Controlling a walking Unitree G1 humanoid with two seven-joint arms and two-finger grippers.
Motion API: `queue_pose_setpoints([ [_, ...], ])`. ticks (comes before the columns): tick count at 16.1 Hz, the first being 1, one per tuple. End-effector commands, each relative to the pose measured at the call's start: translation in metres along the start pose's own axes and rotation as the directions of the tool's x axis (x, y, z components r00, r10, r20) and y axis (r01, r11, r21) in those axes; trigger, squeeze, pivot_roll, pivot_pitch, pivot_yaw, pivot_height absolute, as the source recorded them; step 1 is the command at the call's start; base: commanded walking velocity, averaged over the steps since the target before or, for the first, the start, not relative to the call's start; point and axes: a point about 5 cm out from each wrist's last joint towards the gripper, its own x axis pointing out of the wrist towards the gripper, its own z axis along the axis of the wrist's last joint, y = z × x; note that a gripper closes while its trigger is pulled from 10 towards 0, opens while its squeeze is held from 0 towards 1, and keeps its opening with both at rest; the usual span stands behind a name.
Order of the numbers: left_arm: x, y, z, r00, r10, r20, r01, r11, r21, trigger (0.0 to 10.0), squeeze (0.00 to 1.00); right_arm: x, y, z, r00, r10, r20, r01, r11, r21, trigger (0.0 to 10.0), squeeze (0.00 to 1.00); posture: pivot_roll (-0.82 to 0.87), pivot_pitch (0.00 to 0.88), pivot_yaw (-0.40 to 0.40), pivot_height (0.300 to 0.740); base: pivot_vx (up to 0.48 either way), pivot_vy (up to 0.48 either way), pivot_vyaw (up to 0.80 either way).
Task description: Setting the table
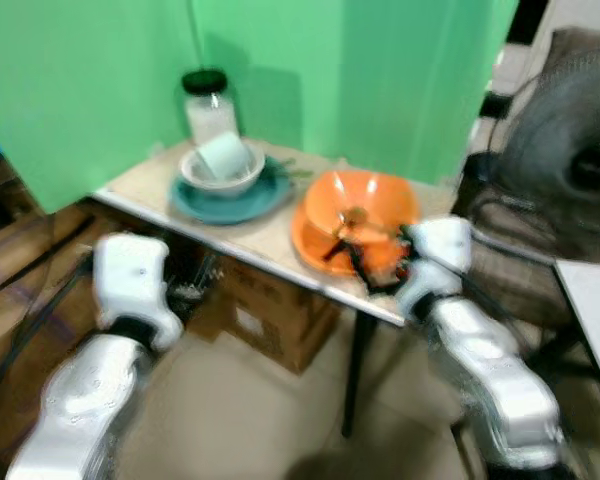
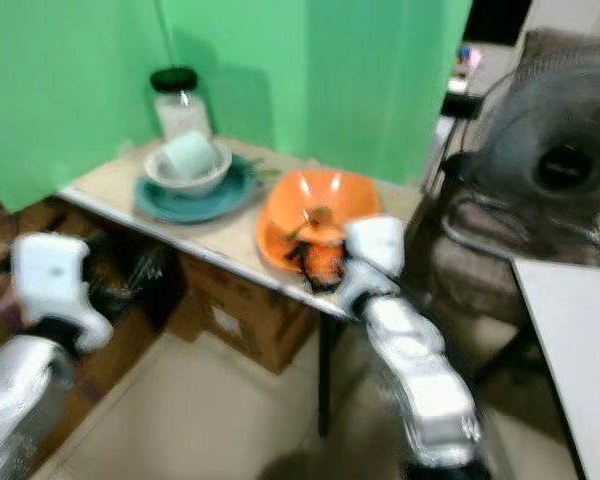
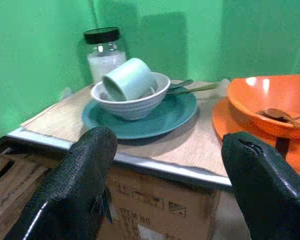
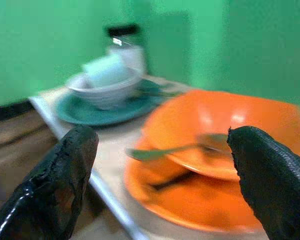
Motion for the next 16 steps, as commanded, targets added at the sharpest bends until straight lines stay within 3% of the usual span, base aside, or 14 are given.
queue_pose_setpoints([
  [1,0.0004,-0.0059,0.0029,1.000,-0.024,0.015,0.024,1.000,0.001,10.0,0.00,-0.0030,-0.0097,0.0020,0.999,-0.031,0.013,0.032,0.999,-0.018,10.0,0.00,0.00,0.000,0.041,0.740,0.319,0.000,0.00],
  [16,0.0023,-0.0071,0.0023,0.999,-0.034,0.021,0.034,0.999,0.006,10.0,0.00,0.0018,-0.0078,0.0052,0.999,-0.015,0.028,0.015,1.000,0.000,10.0,0.00,-0.01,0.000,0.045,0.740,0.311,0.000,0.00],
])
